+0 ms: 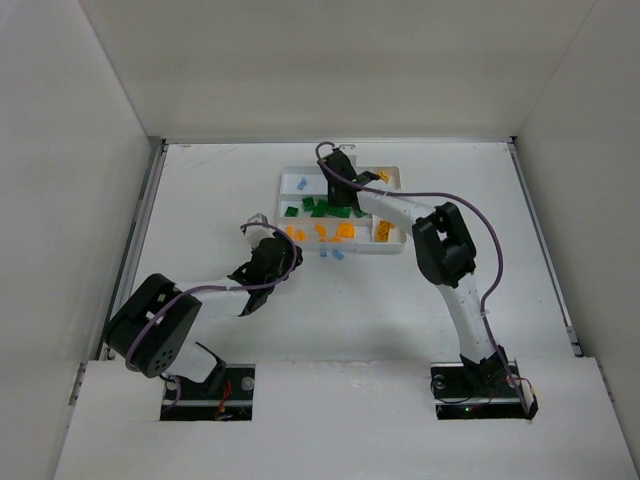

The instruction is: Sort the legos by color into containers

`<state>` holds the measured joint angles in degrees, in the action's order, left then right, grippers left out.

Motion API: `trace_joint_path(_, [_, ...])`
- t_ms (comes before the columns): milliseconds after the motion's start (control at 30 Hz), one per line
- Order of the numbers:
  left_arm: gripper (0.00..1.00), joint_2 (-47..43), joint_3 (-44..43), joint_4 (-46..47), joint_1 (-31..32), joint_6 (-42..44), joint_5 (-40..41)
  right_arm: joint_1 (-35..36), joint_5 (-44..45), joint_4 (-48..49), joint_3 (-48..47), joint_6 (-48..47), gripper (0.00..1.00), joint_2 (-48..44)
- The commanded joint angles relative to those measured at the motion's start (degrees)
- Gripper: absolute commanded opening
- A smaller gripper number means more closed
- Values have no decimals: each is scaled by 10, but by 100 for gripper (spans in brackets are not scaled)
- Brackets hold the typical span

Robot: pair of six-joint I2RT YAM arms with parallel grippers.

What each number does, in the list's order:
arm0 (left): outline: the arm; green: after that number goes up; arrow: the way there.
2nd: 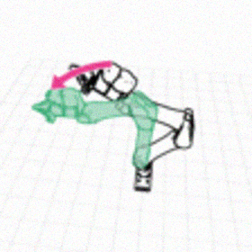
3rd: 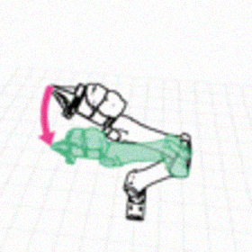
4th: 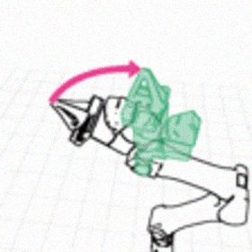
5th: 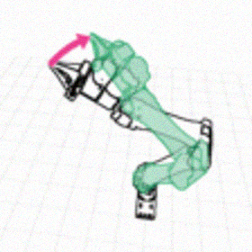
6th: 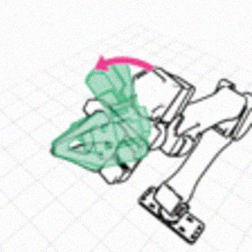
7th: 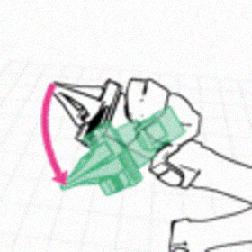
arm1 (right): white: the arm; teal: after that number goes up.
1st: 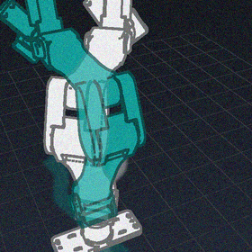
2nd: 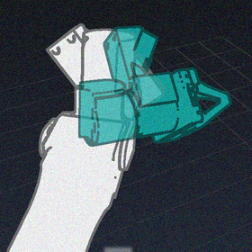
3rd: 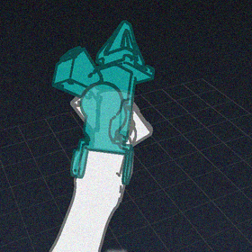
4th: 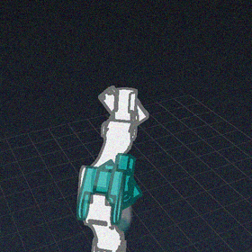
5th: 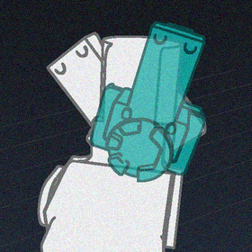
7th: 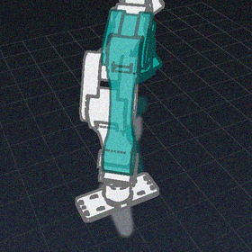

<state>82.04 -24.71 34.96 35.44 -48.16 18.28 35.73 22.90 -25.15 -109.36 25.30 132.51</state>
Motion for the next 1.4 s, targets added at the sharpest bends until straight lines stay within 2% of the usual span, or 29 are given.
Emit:
trace_joint_path(0, [33,-15,9,34,-7,-15,-18,10,23,-43,-45,5,33,17])
trace_joint_path(367, [33,6,14,54,-24,-37,-54,12,53,-49,-56,6,31,4])
trace_joint_path(700, [33,7,14,55,-24,-38,-55,12,23,-87,-68,19,33,26])
trace_joint_path(1133, [33,-10,27,59,-43,-41,-55,12,23,-152,-155,17,31,69])
trace_joint_path(1367, [33,-11,30,63,-50,-47,-64,11,28,-166,-167,27,31,74])
